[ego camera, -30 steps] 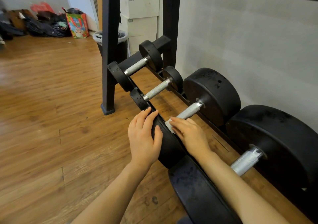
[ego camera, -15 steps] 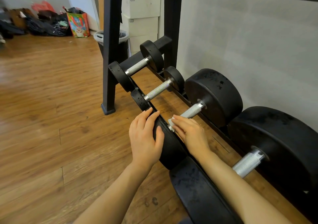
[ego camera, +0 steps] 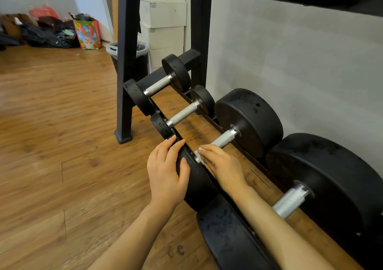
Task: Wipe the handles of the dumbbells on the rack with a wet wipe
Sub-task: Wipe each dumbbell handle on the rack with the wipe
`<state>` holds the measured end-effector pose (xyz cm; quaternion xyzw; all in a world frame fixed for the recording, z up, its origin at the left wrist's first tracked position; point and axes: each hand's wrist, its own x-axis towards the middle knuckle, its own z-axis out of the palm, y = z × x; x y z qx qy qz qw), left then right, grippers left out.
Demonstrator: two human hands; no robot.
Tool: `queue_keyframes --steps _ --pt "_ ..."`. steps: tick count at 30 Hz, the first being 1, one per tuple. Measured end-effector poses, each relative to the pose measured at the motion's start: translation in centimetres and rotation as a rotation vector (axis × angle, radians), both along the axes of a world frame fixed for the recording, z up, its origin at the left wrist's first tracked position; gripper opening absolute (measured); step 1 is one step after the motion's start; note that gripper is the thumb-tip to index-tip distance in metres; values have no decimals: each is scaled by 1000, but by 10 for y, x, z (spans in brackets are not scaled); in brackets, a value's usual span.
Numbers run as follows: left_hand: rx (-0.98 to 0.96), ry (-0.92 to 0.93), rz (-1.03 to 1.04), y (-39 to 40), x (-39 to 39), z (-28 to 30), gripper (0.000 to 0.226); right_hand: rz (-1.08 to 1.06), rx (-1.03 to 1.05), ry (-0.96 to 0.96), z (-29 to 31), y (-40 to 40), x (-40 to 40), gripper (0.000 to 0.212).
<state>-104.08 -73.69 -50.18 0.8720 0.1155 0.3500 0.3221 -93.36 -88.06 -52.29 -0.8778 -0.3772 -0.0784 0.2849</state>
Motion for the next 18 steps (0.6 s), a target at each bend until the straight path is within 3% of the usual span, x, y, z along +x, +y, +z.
queue_keyframes --steps 6,11,15,18 --pt "-11 -2 -2 -1 1 0 46 117 -70 -16 0 1 -2 36" --pt "-6 -12 1 -1 1 -1 45 -132 114 -82 -2 -4 8 31" --pt "-5 -16 2 -1 1 -1 45 7 96 48 -5 0 1 32" --pt "-6 -12 0 0 0 0 45 -106 97 -112 -3 -1 -1 31"
